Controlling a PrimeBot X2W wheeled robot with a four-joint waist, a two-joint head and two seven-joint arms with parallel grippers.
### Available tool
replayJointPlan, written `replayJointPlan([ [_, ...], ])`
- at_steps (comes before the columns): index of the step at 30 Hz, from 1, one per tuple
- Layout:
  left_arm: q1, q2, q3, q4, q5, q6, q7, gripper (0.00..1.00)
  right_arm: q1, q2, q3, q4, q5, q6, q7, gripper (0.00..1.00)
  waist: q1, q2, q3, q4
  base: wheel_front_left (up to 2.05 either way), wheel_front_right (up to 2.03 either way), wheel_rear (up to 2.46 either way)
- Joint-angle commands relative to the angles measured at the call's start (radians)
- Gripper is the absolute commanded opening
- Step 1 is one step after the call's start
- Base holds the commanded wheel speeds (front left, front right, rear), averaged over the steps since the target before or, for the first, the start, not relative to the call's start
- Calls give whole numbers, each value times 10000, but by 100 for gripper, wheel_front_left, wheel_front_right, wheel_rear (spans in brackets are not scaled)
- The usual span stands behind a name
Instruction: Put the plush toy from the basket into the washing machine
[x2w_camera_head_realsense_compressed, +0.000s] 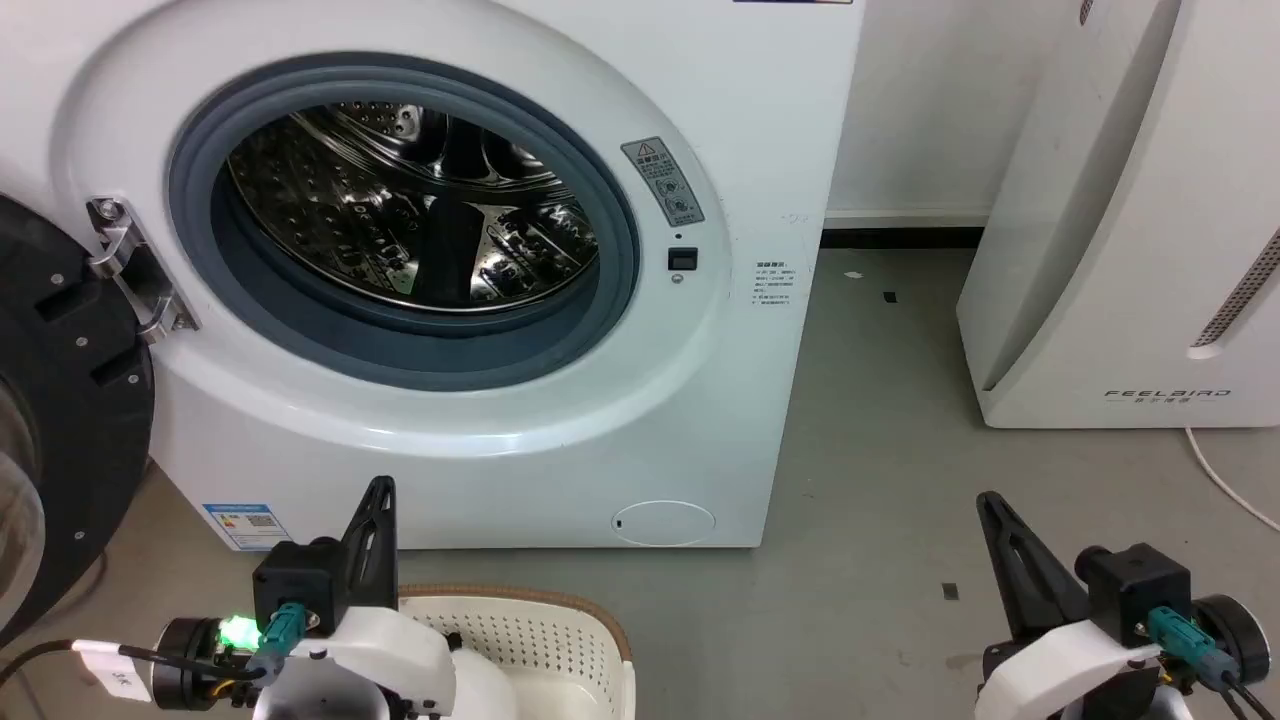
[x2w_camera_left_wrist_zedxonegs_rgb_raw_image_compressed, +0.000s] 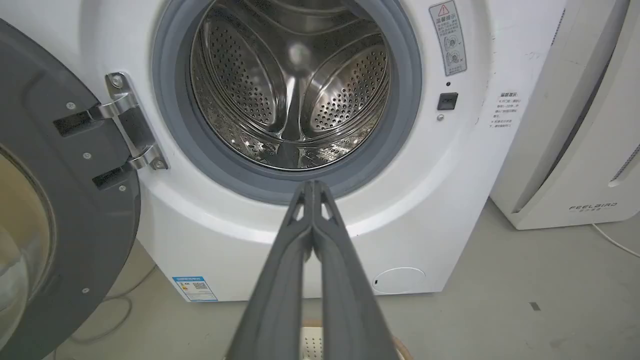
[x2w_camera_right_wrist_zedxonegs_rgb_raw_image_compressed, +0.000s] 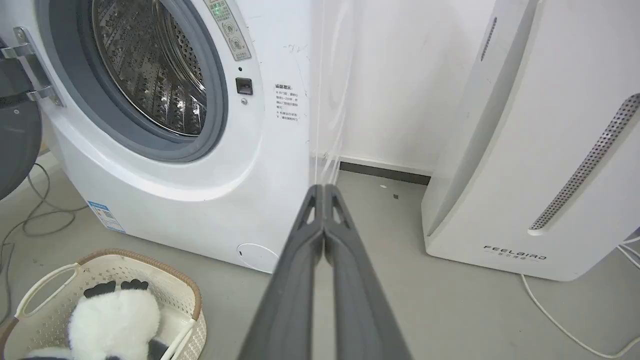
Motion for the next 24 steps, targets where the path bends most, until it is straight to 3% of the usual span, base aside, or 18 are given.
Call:
replayJointPlan([
  [1, 109, 1, 7, -47, 24, -43, 3, 0, -139, -2, -3, -39, -78, 6, 14, 0, 0, 0, 0, 0, 0, 0, 0],
  [20, 109, 1, 7, -47, 24, -43, 3, 0, -139, -2, -3, -39, -78, 6, 14, 0, 0, 0, 0, 0, 0, 0, 0],
  [21, -1, 0, -4, 0, -2, 4, 0, 100, 3, 0, -4, 0, 4, 0, 0, 100, 0, 0, 0, 0, 0, 0, 0],
  [24, -2, 0, -16, 9, -9, 36, -28, 100, 1, 0, -26, 2, 26, 0, -28, 100, 0, 0, 4, 0, 0, 0, 0],
])
